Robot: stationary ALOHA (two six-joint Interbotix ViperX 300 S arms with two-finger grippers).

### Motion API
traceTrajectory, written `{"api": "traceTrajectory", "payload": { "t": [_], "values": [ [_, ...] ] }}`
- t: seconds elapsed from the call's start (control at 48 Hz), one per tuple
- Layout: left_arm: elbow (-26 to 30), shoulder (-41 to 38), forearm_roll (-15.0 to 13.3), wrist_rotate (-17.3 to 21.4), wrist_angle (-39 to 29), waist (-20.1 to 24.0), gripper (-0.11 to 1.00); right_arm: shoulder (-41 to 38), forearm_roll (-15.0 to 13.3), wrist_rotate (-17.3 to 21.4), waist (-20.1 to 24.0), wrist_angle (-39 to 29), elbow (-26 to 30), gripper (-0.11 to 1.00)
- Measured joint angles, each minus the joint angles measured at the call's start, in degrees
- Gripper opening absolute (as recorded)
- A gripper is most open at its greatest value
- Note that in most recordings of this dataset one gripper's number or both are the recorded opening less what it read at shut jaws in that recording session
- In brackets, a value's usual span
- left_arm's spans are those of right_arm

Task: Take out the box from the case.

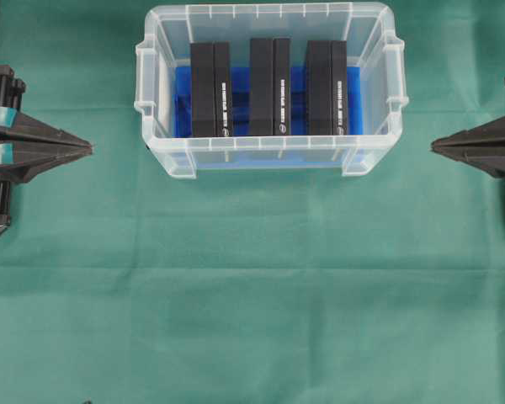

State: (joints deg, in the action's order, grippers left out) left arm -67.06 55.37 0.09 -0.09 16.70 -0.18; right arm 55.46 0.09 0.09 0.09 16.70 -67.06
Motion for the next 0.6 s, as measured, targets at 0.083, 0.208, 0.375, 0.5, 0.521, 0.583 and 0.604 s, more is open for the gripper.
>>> {"api": "traceTrajectory", "payload": {
  "t": [0.083, 0.208, 0.375, 0.5, 0.521, 0.583, 0.604],
  "values": [
    [0.18, -0.09, 0.09, -1.05, -2.29, -0.09, 0.01, -0.26, 0.26, 0.44, -0.09, -1.05, 0.09, 0.02],
    [0.79, -0.18, 0.35, -2.9, -5.19, -0.26, 0.01, -0.7, 1.41, 1.32, -0.09, -7.29, 1.49, 0.02],
    [1.41, -0.09, 0.35, -4.31, -6.33, -1.32, 0.01, -0.26, 1.67, 1.32, -0.18, -14.85, 3.96, 0.02],
    [1.85, -0.35, 0.44, -5.27, -6.42, -2.02, 0.01, 0.18, 1.93, 2.29, -0.18, -18.19, 5.45, 0.02],
    [2.11, -0.44, 0.35, -5.54, -6.5, -2.02, 0.01, 0.18, 2.02, 2.64, -0.18, -18.72, 5.71, 0.02],
    [2.99, -0.53, 0.44, -6.06, -7.21, -2.02, 0.01, 0.09, 2.29, 4.13, -0.18, -21.45, 6.94, 0.02],
    [3.43, -0.53, 0.44, -6.06, -7.73, -2.11, 0.01, 0.09, 2.29, 4.66, -0.18, -22.32, 7.47, 0.02]
  ]
}}
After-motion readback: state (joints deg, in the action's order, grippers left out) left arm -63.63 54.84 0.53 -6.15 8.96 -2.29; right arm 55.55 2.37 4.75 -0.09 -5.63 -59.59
